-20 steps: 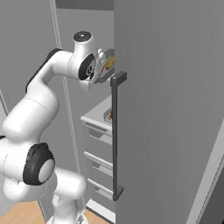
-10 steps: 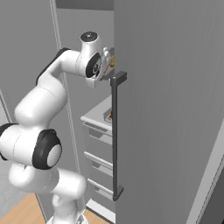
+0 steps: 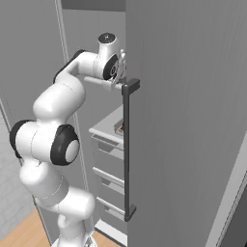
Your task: Take the meat container that has the chicken drumstick and place it on the second highest rack of the freezer. Then take the vegetable container that has the potato and carrot and place it on the highest rack of the freezer.
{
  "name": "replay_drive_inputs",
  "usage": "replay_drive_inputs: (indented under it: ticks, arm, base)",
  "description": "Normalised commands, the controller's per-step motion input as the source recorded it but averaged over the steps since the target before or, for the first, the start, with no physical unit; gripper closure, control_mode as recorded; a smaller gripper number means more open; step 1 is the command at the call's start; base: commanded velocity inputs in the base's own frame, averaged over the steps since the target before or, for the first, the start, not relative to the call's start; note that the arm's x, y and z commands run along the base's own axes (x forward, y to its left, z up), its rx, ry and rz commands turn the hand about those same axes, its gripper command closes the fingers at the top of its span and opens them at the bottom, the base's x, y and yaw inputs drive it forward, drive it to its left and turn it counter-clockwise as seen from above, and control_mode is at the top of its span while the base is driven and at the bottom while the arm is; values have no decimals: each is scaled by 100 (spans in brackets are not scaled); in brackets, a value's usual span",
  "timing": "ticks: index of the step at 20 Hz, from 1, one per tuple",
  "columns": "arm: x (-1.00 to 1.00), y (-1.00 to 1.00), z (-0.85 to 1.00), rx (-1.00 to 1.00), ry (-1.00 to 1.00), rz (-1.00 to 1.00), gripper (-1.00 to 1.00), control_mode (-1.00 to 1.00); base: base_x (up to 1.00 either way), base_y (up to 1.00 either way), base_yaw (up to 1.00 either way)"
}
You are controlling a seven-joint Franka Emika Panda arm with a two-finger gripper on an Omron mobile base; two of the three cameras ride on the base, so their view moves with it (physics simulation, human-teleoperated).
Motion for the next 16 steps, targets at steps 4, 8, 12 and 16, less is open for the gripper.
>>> replay_drive_inputs:
  ticks: [4,8,12,16]
  arm:
    - [31,-8,0,0,0,0,100,-100]
    - [18,-18,-6,1,1,0,100,-100]
    - [0,-27,-16,6,-1,0,100,-100]
    - [6,-2,-15,0,0,0,-100,-100]
  base:
    - [0,0,0]
    - [0,0,0]
    - [0,0,0]
    - [0,0,0]
